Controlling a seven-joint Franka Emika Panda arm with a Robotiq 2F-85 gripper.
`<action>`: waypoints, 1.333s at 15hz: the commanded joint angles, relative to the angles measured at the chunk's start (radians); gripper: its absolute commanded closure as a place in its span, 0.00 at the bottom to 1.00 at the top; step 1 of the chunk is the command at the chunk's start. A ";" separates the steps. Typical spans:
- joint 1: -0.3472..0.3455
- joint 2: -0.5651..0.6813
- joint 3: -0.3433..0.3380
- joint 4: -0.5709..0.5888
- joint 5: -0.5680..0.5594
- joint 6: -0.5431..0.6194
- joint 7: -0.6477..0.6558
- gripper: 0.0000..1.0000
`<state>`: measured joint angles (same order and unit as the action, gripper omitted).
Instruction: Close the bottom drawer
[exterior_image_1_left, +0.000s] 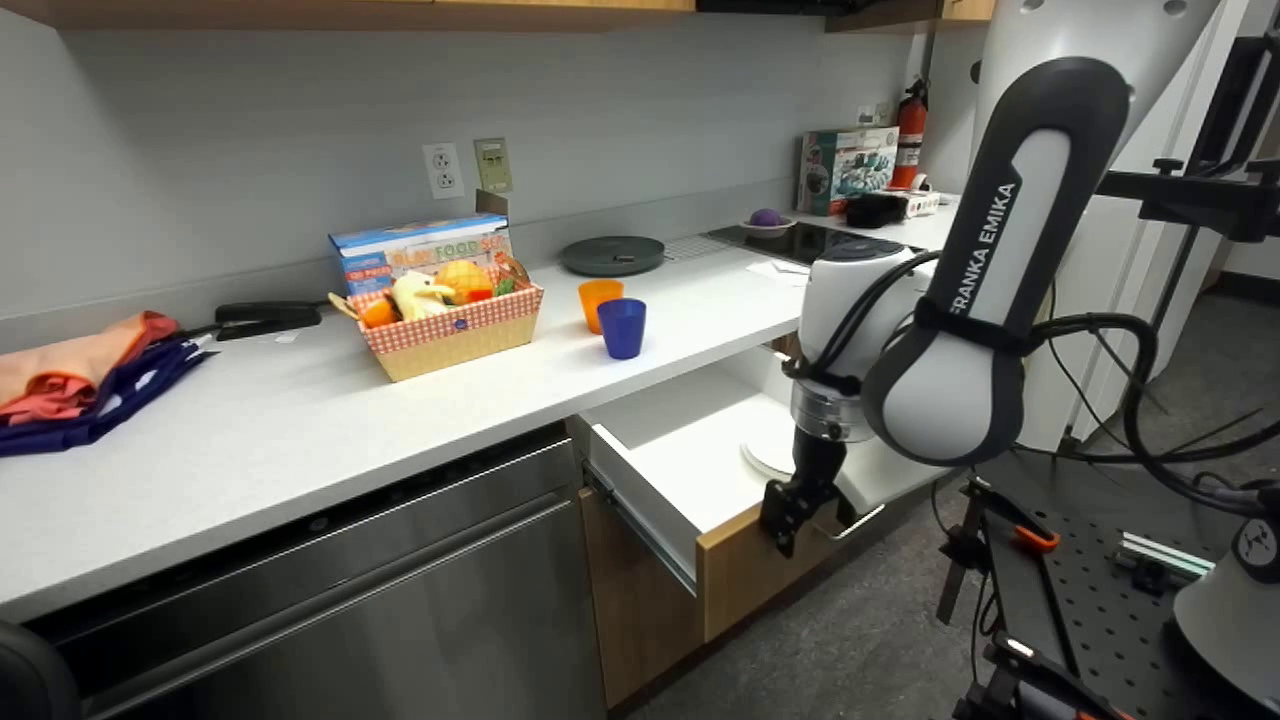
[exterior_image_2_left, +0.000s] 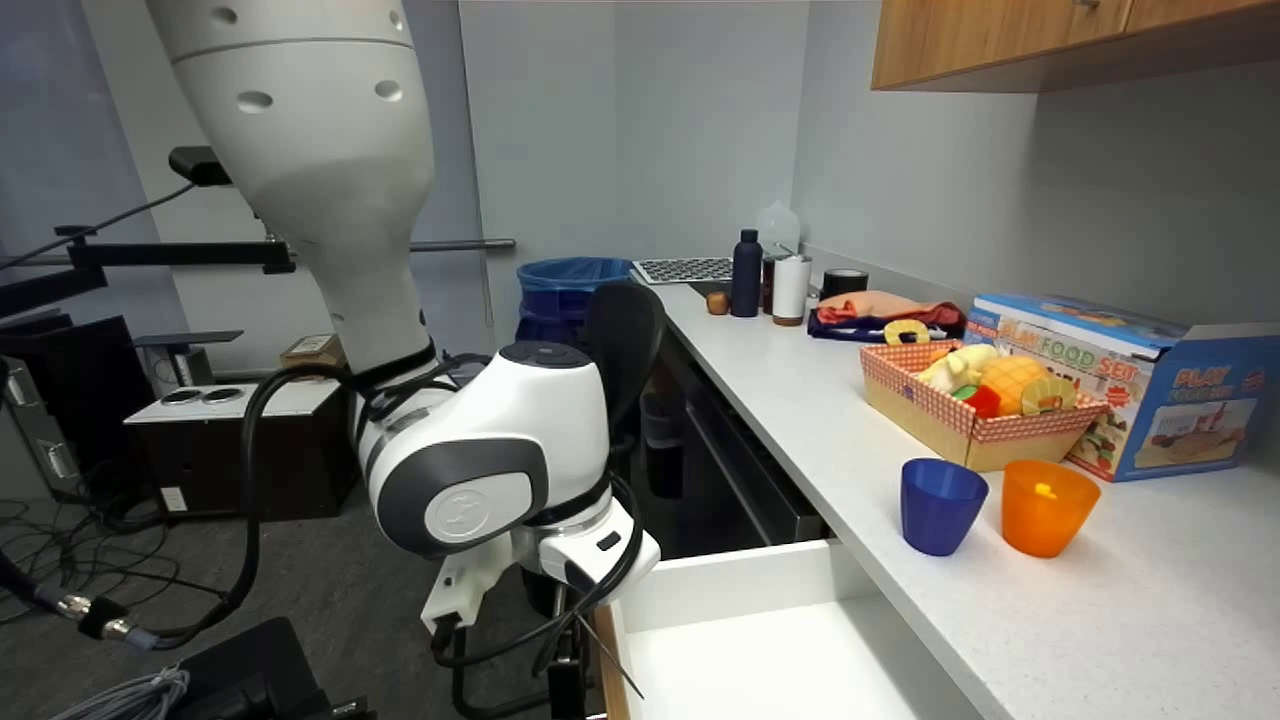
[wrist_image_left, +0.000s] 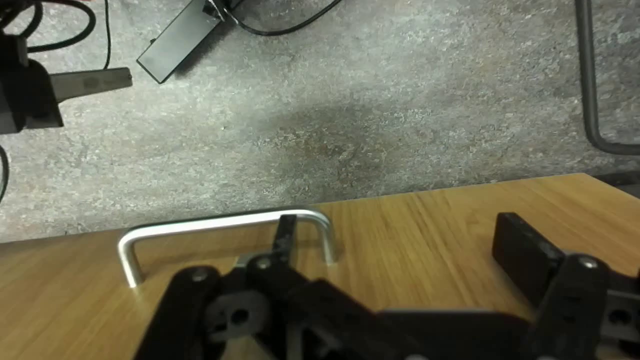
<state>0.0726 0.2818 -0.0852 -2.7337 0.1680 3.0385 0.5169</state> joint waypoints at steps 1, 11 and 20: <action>0.055 0.087 -0.109 0.069 -0.029 0.047 -0.036 0.00; 0.037 0.228 -0.203 0.300 -0.016 0.034 -0.102 0.00; 0.080 0.473 -0.323 0.592 -0.020 0.066 -0.073 0.00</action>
<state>0.1211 0.6312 -0.3444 -2.2677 0.1445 3.0647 0.4386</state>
